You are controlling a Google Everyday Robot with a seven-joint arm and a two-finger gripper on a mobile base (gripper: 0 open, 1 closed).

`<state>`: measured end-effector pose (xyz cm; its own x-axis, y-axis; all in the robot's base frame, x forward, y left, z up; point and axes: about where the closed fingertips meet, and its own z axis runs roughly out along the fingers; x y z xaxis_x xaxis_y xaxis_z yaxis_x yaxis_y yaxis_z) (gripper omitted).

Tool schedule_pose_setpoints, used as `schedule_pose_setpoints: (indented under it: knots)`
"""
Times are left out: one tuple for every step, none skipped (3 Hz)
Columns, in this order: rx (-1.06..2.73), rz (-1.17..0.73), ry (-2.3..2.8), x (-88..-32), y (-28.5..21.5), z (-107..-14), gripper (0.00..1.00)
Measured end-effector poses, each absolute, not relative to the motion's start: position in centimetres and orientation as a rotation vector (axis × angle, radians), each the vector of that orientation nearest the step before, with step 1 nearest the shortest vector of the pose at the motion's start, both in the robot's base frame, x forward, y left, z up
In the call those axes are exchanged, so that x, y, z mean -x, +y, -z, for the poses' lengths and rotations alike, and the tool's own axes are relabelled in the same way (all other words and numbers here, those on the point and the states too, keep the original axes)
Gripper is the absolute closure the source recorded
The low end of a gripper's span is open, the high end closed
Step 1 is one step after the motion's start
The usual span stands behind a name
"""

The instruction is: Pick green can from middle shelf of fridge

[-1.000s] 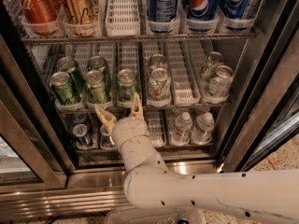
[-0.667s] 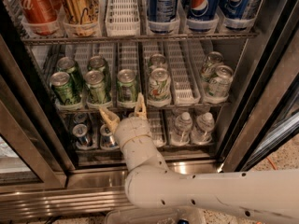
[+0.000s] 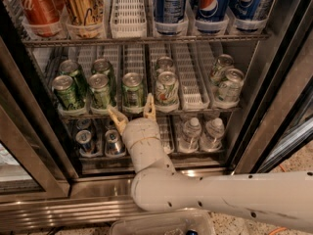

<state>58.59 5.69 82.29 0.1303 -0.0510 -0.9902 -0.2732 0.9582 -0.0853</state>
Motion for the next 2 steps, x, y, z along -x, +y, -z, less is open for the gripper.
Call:
schedule_pose_setpoints:
  knots:
    - [0.269, -0.159, 1.429, -59.31, 5.56, -82.35, 0.23]
    - [0.264, -0.147, 1.421, -59.90, 5.20, -82.44, 0.30]
